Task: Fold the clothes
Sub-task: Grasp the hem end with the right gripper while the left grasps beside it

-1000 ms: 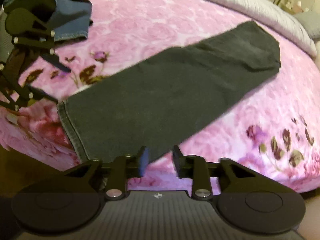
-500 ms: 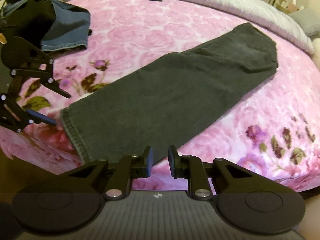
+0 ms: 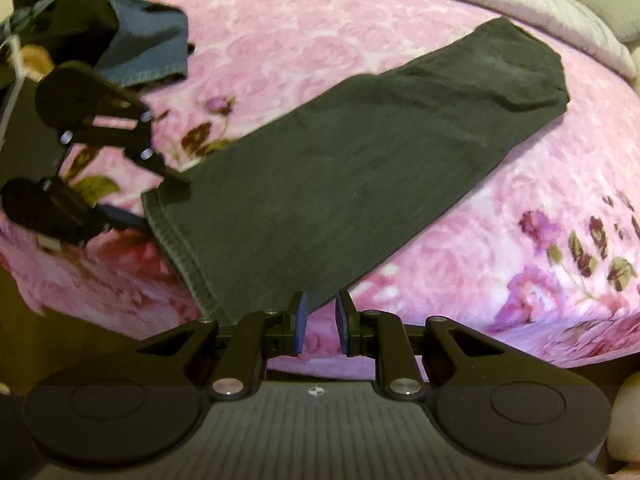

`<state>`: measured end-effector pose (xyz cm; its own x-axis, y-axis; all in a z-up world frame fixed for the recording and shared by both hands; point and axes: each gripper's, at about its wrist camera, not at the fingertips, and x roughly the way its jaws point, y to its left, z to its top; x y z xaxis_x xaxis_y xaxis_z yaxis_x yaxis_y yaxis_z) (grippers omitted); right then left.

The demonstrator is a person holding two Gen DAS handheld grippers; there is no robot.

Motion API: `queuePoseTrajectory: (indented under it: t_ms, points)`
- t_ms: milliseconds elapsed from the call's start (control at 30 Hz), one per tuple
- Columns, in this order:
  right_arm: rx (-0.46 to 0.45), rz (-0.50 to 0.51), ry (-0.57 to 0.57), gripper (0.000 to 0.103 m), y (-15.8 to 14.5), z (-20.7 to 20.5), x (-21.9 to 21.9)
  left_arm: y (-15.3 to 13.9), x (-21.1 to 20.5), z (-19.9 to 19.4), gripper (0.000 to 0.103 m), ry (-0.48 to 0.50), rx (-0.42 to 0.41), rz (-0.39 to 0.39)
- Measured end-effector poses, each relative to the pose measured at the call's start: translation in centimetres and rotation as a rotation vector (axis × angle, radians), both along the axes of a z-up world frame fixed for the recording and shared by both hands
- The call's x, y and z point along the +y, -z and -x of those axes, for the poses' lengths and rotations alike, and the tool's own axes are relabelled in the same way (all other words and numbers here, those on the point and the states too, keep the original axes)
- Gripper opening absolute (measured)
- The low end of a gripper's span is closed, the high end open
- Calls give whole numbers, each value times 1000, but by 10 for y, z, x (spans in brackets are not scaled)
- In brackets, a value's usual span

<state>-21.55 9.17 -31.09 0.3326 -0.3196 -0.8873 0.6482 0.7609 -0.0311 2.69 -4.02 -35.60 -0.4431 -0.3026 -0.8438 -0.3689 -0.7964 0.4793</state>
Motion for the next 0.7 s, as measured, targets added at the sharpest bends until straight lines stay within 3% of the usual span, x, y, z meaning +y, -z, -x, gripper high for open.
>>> queuePoseTrajectory:
  t_ms: [67, 133, 267, 400, 633, 667, 700]
  points:
    - [12, 38, -54, 30, 3, -4, 10, -9, -12, 2, 23, -61, 26, -74]
    - [23, 76, -108, 70, 5, -8, 19, -26, -41, 7, 22, -241, 76, -255]
    - [46, 152, -216, 88, 11, -16, 39, -48, -88, 9, 21, -470, 160, -491]
    - [70, 228, -324, 88, 16, -24, 58, -57, -116, 11, 21, -554, 190, -622]
    - [124, 335, -412, 86, 38, -48, 62, -64, -132, 7, 22, -613, 196, -720]
    - [138, 361, -423, 81, 40, -50, 63, -65, -128, 7, 25, -603, 190, -700]
    - [133, 352, -411, 22, 40, -49, 60, -65, -122, 7, 36, -586, 186, -660]
